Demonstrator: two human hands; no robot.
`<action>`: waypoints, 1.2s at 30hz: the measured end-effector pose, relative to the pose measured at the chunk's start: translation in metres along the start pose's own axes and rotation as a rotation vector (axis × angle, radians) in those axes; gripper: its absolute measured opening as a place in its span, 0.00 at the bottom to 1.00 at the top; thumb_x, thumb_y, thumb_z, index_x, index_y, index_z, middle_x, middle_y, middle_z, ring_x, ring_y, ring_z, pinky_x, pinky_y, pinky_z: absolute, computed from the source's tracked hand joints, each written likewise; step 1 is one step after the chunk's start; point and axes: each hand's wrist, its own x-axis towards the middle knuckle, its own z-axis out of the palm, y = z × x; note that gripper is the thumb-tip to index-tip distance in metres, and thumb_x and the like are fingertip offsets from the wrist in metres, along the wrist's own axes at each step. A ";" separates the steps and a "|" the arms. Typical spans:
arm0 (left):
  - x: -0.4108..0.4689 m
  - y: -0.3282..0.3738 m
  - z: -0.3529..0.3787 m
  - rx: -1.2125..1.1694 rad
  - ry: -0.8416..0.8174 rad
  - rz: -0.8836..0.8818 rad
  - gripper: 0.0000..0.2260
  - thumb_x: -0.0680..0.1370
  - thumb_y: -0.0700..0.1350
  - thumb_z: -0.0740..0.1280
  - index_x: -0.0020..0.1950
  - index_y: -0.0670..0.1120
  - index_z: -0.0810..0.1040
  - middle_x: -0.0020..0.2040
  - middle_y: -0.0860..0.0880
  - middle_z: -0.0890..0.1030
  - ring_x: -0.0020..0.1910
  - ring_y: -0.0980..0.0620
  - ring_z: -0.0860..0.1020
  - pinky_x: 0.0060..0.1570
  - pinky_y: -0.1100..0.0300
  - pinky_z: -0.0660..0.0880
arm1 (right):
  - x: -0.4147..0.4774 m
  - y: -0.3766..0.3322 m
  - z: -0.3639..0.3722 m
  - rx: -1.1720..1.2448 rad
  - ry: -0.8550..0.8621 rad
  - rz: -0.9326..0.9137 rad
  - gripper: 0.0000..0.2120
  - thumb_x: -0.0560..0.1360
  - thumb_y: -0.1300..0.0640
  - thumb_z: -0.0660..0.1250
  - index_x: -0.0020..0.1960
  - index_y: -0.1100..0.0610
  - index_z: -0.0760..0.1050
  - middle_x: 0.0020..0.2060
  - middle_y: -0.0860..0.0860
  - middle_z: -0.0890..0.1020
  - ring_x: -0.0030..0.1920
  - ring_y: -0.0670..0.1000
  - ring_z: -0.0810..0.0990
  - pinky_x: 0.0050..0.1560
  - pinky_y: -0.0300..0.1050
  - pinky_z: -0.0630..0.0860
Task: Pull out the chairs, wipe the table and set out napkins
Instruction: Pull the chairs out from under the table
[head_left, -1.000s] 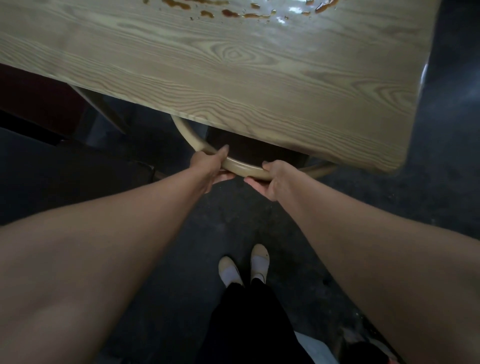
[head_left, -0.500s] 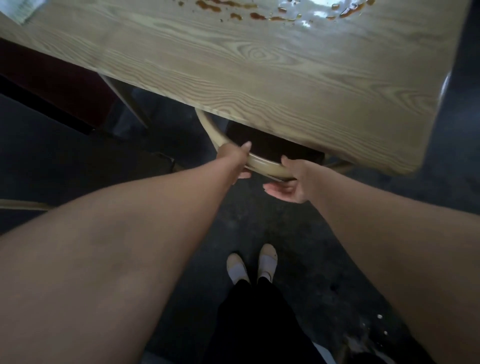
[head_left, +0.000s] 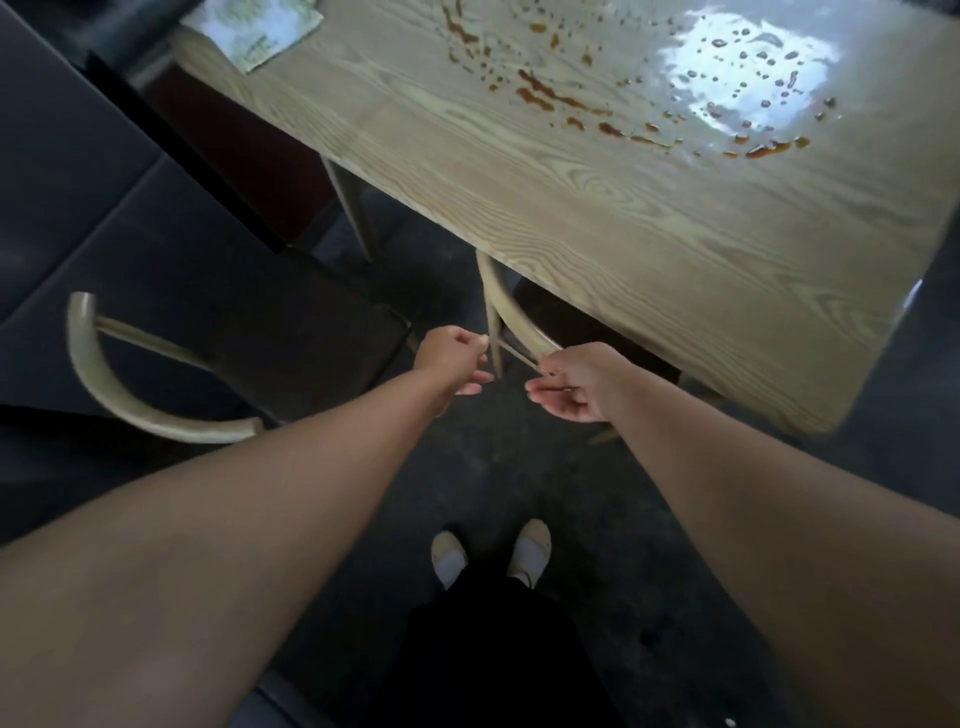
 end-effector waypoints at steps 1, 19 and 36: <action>-0.004 -0.003 -0.009 -0.002 0.005 0.000 0.07 0.81 0.46 0.63 0.54 0.44 0.75 0.50 0.45 0.80 0.43 0.48 0.83 0.45 0.55 0.81 | -0.004 -0.001 0.008 -0.029 -0.003 -0.012 0.09 0.81 0.60 0.60 0.58 0.60 0.75 0.51 0.56 0.84 0.50 0.50 0.84 0.44 0.41 0.78; -0.022 -0.097 -0.213 -0.182 0.155 -0.059 0.09 0.82 0.43 0.61 0.58 0.41 0.76 0.50 0.43 0.82 0.39 0.50 0.82 0.38 0.60 0.77 | -0.031 0.013 0.221 -0.178 -0.114 -0.158 0.07 0.80 0.59 0.61 0.56 0.56 0.75 0.48 0.56 0.84 0.37 0.49 0.81 0.38 0.41 0.77; 0.025 -0.183 -0.414 -0.183 0.294 -0.196 0.07 0.81 0.43 0.63 0.56 0.44 0.77 0.49 0.46 0.83 0.42 0.50 0.83 0.51 0.54 0.80 | -0.022 -0.006 0.450 -0.251 -0.216 -0.053 0.10 0.80 0.59 0.63 0.60 0.57 0.77 0.48 0.56 0.85 0.42 0.50 0.82 0.42 0.42 0.77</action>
